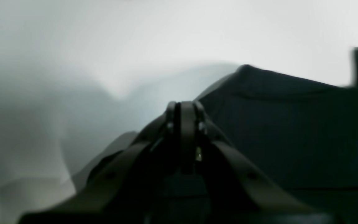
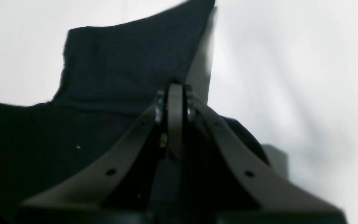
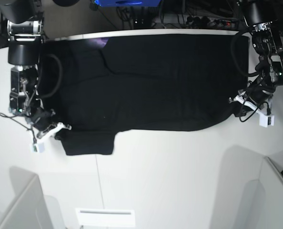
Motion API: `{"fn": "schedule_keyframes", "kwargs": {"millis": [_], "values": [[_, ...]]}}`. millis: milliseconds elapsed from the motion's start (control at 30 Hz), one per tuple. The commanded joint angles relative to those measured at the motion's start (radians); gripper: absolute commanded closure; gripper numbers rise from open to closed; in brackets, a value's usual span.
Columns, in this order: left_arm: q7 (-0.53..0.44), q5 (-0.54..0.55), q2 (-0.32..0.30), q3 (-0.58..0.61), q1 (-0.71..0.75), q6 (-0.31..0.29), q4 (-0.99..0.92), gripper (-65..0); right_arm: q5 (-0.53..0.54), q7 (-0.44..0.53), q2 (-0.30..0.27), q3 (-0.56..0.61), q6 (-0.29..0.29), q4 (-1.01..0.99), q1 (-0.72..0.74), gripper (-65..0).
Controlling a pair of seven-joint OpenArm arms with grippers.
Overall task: Fold the T-shirt properly
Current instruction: 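Grasp the hem corners and fold the hem over onto the collar edge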
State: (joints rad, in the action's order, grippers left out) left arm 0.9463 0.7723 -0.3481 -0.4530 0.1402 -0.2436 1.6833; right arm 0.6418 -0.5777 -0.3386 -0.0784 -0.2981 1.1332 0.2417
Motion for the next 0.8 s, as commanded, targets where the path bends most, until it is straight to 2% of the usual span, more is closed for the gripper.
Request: {"fn": "schedule_keyframes", "kwargs": {"millis": [0, 167, 367, 467, 633, 767], "values": [[-0.016, 0.026, -0.022, -0.01, 0.011, -0.006, 0.031, 0.0, 0.013, 0.014, -0.017, -0.025, -0.006, 0.037, 0.02, 0.0], [-0.016, 0.04, -0.024, -0.031, 0.072, -0.006, 0.085, 0.0, 0.013, -0.003, -0.02, -0.059, -0.006, 0.109, -0.023, 0.0], [-0.014, 0.158, -0.03, -0.132, 0.157, -0.006, 0.134, 0.0, 0.013, -0.017, -0.02, -0.06, -0.006, 0.181, -0.089, 0.0], [0.041, 0.2, -0.053, -0.151, 0.174, -0.006, 0.15, 0.0, 0.016, -0.043, -0.02, -0.073, -0.006, 0.204, -0.11, 0.0], [0.101, 0.201, -0.052, -0.197, 0.18, -0.007, 0.173, 0.0, 0.017, -0.048, -0.012, -0.134, -0.006, 0.281, -0.17, 0.0], [0.159, 0.203, -0.047, -0.223, 0.18, -0.007, 0.216, 0.0, 0.017, -0.115, -0.011, -0.177, -0.006, 0.333, -0.196, 0.0]]}}
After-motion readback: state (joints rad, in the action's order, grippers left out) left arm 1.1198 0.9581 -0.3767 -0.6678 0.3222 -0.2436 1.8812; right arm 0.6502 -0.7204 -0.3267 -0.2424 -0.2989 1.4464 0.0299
